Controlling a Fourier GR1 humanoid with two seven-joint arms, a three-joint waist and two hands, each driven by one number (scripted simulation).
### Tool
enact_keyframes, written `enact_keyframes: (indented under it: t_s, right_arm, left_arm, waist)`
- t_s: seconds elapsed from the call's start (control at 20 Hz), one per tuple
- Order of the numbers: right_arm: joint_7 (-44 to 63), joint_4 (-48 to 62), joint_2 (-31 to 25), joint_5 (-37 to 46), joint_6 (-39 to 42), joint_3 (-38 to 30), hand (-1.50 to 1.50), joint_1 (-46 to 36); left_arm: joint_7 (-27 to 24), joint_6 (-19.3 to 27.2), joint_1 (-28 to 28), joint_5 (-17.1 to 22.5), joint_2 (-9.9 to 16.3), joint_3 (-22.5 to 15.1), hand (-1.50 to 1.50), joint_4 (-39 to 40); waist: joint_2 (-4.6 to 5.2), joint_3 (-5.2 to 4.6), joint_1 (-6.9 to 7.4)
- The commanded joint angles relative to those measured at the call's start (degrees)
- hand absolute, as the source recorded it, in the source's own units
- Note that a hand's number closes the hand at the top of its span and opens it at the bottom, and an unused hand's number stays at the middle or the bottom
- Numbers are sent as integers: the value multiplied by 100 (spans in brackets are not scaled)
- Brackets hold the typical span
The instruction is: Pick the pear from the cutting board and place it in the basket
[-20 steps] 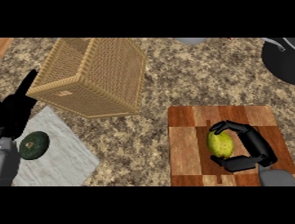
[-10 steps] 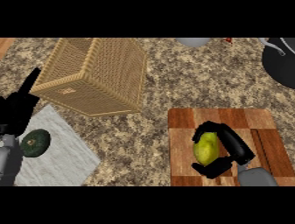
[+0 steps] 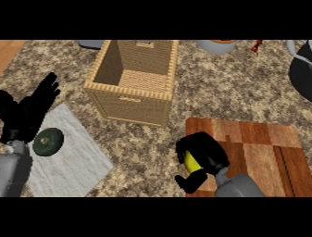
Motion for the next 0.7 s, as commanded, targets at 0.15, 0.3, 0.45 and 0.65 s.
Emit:
enact_keyframes:
  t_s: [0.15, 0.3, 0.45, 0.65]
  right_arm:
    - [1397, -419, 499, 95, -496, 1413, 150, 31]
    - [1953, -739, 508, 283, -918, 1933, 150, -203]
    - [2606, -967, 514, 448, -1270, 2368, 150, -329]
    - [3500, -1154, 517, 671, -1584, 2731, 150, -699]
  left_arm:
    - [70, -74, -77, -7, -125, -180, 0, 34]
    - [70, -75, -71, -13, -149, -197, 0, 91]
    - [79, -39, -96, -9, -199, -201, 0, 120]
    - [96, -3, -152, -67, -176, -202, 0, 186]
  waist:
    - [90, 222, 152]
    - [48, 216, 181]
    - [10, 210, 127]
    - [25, 201, 107]
